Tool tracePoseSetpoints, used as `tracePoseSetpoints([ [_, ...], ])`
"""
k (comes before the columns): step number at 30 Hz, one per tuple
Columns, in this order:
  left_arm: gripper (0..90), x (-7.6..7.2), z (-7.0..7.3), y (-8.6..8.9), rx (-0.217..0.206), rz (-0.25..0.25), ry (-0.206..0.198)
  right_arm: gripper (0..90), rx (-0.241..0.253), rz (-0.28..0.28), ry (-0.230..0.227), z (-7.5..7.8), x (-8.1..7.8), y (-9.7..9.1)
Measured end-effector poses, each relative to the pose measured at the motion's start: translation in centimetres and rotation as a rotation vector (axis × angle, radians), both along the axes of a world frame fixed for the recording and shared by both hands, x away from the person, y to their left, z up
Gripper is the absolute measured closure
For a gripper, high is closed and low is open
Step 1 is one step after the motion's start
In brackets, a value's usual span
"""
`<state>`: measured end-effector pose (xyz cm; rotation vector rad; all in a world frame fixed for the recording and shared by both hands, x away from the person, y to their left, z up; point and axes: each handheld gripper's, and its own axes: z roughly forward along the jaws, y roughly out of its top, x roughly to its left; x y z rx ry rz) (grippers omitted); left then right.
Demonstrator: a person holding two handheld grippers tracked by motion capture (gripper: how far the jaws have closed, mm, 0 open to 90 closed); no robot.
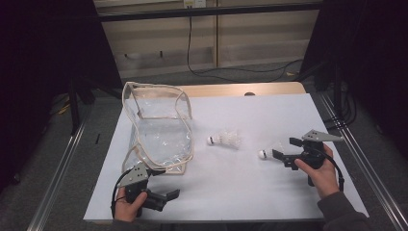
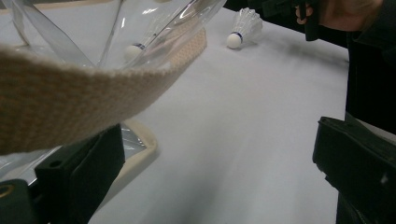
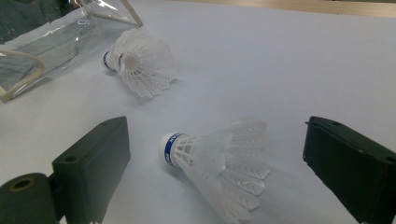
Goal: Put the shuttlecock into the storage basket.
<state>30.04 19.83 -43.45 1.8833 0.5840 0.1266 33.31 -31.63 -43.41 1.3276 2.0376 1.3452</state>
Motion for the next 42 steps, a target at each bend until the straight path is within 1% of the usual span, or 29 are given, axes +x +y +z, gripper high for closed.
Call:
tracePoseSetpoints([
  [15, 2.2, 0.0, 0.0, 0.0, 0.001, 0.0, -0.001, 6.7, -0.009, -0.002, 0.01, -0.5, -0.1, 0.2],
  [19, 2.3, 0.0, 0.0, 0.0, 0.002, -0.001, -0.001, 4.9, -0.012, 0.013, 0.017, -0.7, 0.0, 0.4],
  [23, 2.3, 0.0, 0.0, 0.0, 0.0, 0.0, -0.001, 4.9, -0.026, 0.021, 0.019, -0.8, 0.0, 0.7],
  [27, 2.3, 0.0, 0.0, 0.0, 0.001, -0.001, -0.001, 9.4, -0.03, 0.036, 0.024, -1.0, 0.0, 0.7],
  [29, 2.3, 0.0, 0.0, 0.0, -0.001, 0.0, 0.0, 11.0, -0.041, 0.039, 0.03, -1.0, 0.0, 0.8],
  [33, 2.3, 0.0, 0.0, 0.0, 0.0, 0.0, 0.0, 14.2, -0.038, 0.05, 0.042, -1.2, 0.0, 0.8],
  [37, 2.3, 0.0, 0.0, 0.0, 0.0, 0.0, 0.0, 21.9, -0.033, 0.061, 0.044, -1.3, 0.0, 0.9],
  [42, 2.4, 0.0, 0.0, 0.0, 0.0, 0.0, 0.0, 26.2, -0.042, 0.076, 0.055, -1.4, 0.0, 1.0],
])
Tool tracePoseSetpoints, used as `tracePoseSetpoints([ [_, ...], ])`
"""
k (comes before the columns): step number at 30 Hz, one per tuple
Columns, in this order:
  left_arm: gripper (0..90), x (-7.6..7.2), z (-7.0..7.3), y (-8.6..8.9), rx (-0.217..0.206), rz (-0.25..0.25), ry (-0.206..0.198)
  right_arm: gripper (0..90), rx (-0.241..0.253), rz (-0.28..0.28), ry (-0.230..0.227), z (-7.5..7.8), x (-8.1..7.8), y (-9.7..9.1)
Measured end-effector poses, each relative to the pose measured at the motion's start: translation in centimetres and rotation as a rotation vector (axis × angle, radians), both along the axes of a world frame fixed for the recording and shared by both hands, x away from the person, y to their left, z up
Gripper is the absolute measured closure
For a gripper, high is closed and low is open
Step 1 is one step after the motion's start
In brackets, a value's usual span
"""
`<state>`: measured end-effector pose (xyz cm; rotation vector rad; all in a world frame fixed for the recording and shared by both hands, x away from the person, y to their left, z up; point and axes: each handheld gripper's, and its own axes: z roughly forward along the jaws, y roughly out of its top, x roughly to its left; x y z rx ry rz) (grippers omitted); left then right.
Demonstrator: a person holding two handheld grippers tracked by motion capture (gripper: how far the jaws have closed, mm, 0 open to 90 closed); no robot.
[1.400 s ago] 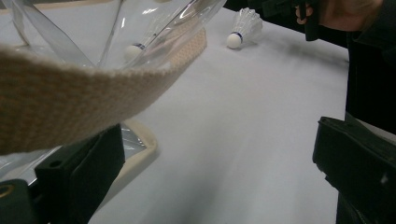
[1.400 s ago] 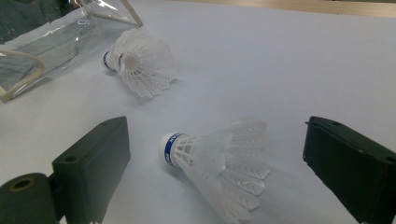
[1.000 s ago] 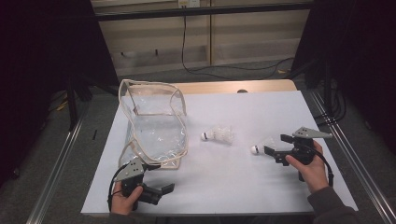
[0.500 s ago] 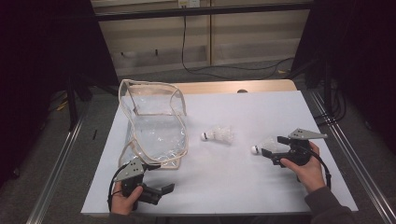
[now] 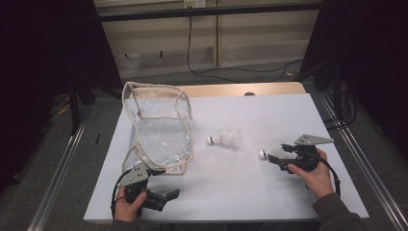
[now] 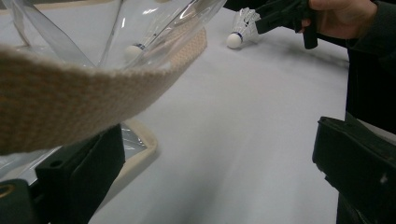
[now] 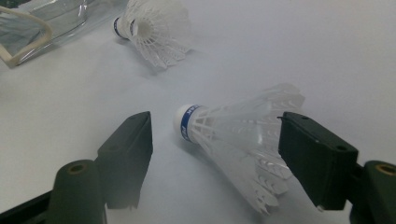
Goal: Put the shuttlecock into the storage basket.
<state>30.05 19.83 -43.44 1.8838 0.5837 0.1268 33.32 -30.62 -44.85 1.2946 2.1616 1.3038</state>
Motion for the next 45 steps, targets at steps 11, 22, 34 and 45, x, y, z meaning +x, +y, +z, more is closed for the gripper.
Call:
tracePoseSetpoints([
  [11, 2.4, 0.01, 0.01, 0.0, 0.0, -0.001, 0.0, 37.1, -0.01, 0.029, 0.005, -0.16, 0.07, 0.32],
  [22, 2.3, 0.01, 0.01, 0.0, 0.0, -0.001, 0.0, 49.6, -0.012, 0.063, 0.023, -0.35, 0.09, 0.56],
  [34, 2.3, 0.01, 0.01, 0.0, 0.001, 0.0, -0.001, 66.4, -0.011, 0.115, 0.036, -0.36, -0.03, 0.78],
  [45, 2.3, 0.02, 0.0, -0.03, -0.002, 0.001, 0.001, 81.6, -0.013, 0.144, 0.047, -0.38, -0.08, 0.92],
])
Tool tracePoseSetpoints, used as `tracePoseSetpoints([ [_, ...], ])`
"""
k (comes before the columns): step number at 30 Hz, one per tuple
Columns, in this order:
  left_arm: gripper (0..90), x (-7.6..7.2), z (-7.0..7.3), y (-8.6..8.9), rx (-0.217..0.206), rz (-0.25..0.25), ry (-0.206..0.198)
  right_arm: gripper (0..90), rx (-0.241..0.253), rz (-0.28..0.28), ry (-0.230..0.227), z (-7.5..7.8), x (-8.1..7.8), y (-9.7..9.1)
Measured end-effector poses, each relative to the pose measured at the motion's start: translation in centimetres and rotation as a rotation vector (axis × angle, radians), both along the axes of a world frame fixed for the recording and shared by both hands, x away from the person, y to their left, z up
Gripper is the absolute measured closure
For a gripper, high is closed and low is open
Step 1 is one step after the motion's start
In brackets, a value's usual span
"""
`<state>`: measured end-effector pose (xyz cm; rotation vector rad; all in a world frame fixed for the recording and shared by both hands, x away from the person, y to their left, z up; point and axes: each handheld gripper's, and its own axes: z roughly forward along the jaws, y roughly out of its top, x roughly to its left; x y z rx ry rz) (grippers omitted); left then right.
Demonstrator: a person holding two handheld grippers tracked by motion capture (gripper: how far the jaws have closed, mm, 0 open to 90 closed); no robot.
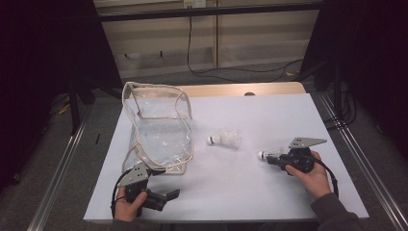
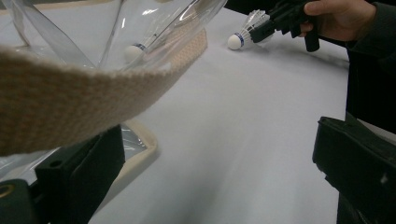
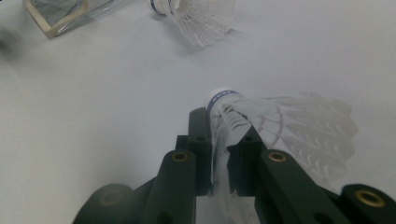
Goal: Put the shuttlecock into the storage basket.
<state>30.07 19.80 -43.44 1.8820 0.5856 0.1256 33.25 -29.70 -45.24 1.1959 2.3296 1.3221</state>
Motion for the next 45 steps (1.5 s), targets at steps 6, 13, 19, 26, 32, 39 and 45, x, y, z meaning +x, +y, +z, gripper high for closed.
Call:
tracePoseSetpoints([
  [6, 2.2, 0.0, 0.0, 0.0, 0.0, 0.0, -0.002, 87.5, -0.003, 0.006, 0.002, 0.0, 0.0, -0.1],
  [13, 2.1, 0.0, 0.0, 0.0, -0.001, 0.001, -0.002, 88.1, 0.033, 0.001, -0.003, 0.3, 0.1, -0.4],
  [19, 2.0, 0.0, 0.0, 0.0, 0.0, 0.001, -0.004, 88.1, 0.034, -0.002, -0.02, 0.8, 0.2, -0.4],
  [26, 2.0, 0.0, 0.0, 0.0, 0.002, -0.003, -0.004, 88.3, 0.029, -0.001, -0.038, 1.5, 0.7, -0.1],
  [32, 2.0, 0.0, 0.0, 0.0, 0.003, -0.003, -0.003, 88.3, 0.026, -0.007, -0.046, 2.0, 1.3, 0.2],
  [39, 2.3, 0.0, -0.1, 0.0, 0.004, -0.003, -0.005, 88.3, 0.027, -0.018, -0.059, 2.2, 1.9, 0.4],
  [45, 2.1, 0.0, -0.1, 0.0, 0.002, 0.0, -0.004, 88.3, 0.038, -0.022, -0.062, 2.5, 2.4, 0.7],
])
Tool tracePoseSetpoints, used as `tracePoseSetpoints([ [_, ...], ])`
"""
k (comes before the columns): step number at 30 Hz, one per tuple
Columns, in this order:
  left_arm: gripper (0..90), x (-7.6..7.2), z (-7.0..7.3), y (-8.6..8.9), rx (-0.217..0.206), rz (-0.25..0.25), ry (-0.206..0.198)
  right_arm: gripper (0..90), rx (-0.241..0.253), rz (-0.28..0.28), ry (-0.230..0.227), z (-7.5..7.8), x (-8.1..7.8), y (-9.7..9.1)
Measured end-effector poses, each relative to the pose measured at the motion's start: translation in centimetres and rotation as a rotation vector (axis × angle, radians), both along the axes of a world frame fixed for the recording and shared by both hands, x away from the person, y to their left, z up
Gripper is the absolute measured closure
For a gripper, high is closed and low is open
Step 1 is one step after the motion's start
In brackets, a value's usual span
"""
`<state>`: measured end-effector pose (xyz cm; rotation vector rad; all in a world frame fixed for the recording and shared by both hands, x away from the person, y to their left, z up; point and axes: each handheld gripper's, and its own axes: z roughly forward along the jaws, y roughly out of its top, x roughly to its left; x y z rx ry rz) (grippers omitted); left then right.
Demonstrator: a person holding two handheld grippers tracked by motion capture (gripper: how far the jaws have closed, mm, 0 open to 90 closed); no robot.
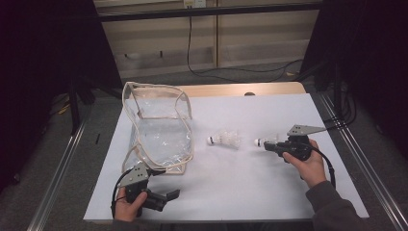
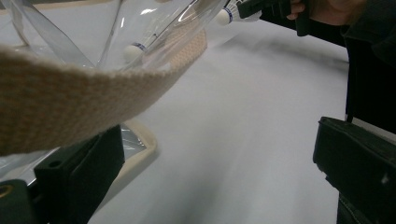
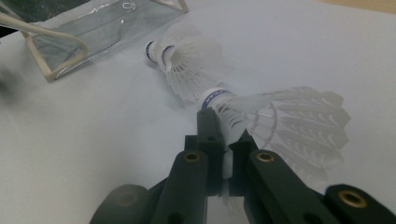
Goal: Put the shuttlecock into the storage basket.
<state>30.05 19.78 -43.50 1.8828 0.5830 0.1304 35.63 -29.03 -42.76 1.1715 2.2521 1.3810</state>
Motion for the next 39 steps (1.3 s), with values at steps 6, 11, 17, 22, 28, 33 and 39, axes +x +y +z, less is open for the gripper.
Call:
tracePoseSetpoints([
  [6, 2.2, 0.0, 0.0, 0.0, 0.002, -0.002, -0.001, 88.3, 0.013, -0.014, -0.003, 0.0, 0.5, 0.1],
  [11, 2.1, 0.0, 0.0, 0.0, 0.002, -0.002, -0.001, 88.3, 0.034, -0.031, 0.0, -0.2, 0.8, 0.0],
  [17, 2.0, 0.1, 0.0, -0.1, 0.003, 0.001, -0.003, 88.4, 0.022, -0.029, 0.0, -0.1, 1.1, 0.2],
  [22, 1.9, 0.1, 0.0, -0.1, 0.003, 0.001, -0.002, 88.4, 0.022, -0.022, -0.005, 0.4, 1.4, 0.6],
  [28, 2.0, 0.1, 0.0, -0.1, 0.0, -0.001, -0.002, 88.4, 0.019, -0.025, -0.003, 0.6, 1.8, 1.0],
  [33, 2.1, 0.1, 0.0, -0.1, -0.002, 0.0, -0.002, 88.4, 0.023, -0.03, -0.004, 0.7, 2.2, 1.2],
  [39, 2.0, 0.1, 0.0, -0.1, -0.003, 0.001, -0.001, 88.4, 0.025, -0.039, -0.002, 0.6, 2.6, 1.5],
])
